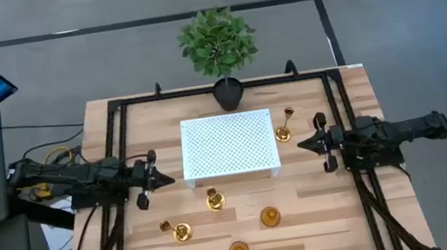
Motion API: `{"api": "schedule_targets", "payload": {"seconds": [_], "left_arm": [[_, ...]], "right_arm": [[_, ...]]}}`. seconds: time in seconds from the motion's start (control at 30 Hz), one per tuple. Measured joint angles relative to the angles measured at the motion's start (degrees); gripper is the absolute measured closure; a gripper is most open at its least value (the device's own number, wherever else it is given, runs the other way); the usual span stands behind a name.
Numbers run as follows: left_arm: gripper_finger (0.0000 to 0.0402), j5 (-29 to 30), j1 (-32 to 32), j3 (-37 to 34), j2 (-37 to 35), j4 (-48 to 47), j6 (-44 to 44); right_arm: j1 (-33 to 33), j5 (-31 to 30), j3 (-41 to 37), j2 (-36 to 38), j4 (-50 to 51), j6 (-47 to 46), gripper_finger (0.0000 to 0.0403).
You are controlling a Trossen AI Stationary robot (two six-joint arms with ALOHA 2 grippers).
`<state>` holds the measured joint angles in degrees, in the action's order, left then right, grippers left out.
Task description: Pick & Place candle stick holders
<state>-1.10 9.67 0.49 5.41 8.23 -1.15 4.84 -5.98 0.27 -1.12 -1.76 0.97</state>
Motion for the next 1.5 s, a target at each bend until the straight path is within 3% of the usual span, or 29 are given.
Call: {"api": "schedule_targets", "payload": {"seconds": [1.5], "left_arm": [[0.0389, 0.00, 0.01, 0.00, 0.00, -0.01, 0.00]], "right_arm": [[0.00, 0.00, 0.01, 0.00, -0.02, 1.22, 0.0403]]}}
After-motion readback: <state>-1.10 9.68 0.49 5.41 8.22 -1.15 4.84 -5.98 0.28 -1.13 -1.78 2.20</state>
